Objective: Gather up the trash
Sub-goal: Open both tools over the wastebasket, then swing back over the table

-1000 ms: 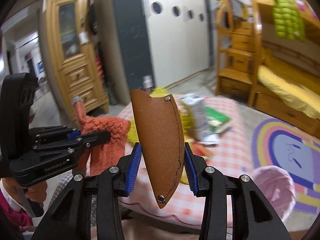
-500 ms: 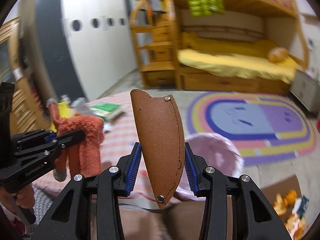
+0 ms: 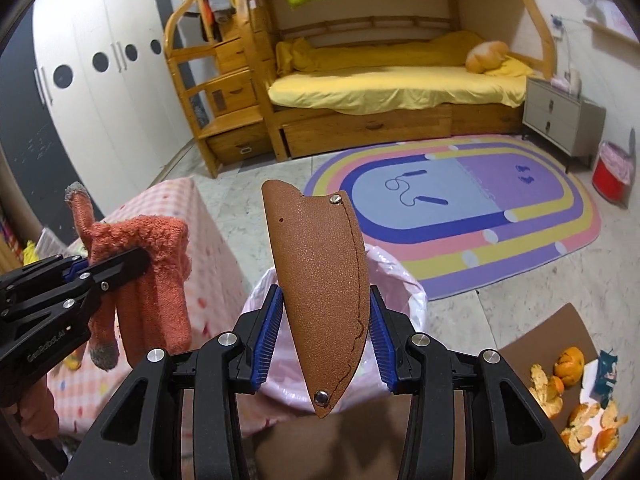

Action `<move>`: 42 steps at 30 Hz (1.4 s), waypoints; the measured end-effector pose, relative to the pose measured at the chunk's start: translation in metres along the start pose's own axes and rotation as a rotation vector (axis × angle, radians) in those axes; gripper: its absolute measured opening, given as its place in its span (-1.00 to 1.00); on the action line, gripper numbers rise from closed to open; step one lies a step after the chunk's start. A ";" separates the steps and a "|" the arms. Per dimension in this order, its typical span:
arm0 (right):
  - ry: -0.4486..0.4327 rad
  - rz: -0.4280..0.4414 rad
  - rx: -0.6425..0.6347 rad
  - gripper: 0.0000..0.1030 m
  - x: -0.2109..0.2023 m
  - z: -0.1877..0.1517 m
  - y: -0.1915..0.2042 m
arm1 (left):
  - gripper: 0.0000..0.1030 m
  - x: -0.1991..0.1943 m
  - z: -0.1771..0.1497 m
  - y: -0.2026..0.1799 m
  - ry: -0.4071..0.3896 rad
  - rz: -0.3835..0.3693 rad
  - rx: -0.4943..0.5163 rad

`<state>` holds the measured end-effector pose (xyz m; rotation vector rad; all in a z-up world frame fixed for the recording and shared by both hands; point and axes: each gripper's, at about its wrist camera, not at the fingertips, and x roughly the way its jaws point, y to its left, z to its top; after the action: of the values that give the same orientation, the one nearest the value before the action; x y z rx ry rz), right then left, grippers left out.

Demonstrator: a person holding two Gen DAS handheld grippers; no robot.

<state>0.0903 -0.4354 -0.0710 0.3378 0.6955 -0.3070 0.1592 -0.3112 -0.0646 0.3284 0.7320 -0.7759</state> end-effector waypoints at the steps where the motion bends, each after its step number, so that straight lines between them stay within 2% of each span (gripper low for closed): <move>1: 0.001 0.009 0.010 -0.11 0.005 0.002 -0.002 | -0.29 0.003 0.004 -0.001 -0.003 0.001 0.000; 2: 0.003 0.022 0.020 0.08 0.011 0.004 -0.006 | 0.14 0.005 0.007 0.000 -0.009 0.005 -0.002; 3: 0.008 0.028 0.028 0.18 0.015 0.005 -0.008 | 0.26 0.004 0.009 0.001 -0.024 0.016 -0.008; 4: 0.017 0.024 0.041 0.22 0.020 0.006 -0.011 | 0.30 0.001 0.009 0.003 -0.039 0.015 -0.013; 8: 0.015 0.022 0.068 0.22 0.011 0.003 -0.013 | 0.30 -0.011 0.002 0.015 -0.042 0.041 -0.027; 13: 0.025 0.046 0.054 0.22 -0.009 -0.004 -0.005 | 0.30 -0.034 -0.024 0.036 -0.021 0.088 -0.086; 21: 0.018 0.107 -0.059 0.22 -0.045 -0.014 0.043 | 0.30 -0.085 -0.063 0.067 -0.027 0.157 -0.172; 25: 0.021 0.153 -0.172 0.18 -0.060 -0.022 0.084 | 0.30 -0.110 -0.082 0.080 -0.036 0.207 -0.207; 31: 0.027 0.235 -0.324 0.06 -0.071 -0.034 0.145 | 0.30 -0.142 -0.121 0.114 -0.026 0.294 -0.306; 36: 0.051 0.311 -0.419 -0.20 -0.068 -0.041 0.186 | 0.32 -0.165 -0.151 0.154 -0.022 0.363 -0.411; 39: 0.072 0.333 -0.421 -0.36 -0.060 -0.042 0.200 | 0.39 -0.173 -0.162 0.173 -0.023 0.360 -0.474; 42: 0.082 0.332 -0.420 -0.37 -0.052 -0.044 0.208 | 0.44 -0.172 -0.164 0.181 -0.020 0.366 -0.488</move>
<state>0.1069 -0.2221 -0.0269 0.0606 0.7519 0.1703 0.1300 -0.0145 -0.0581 0.0082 0.7889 -0.2398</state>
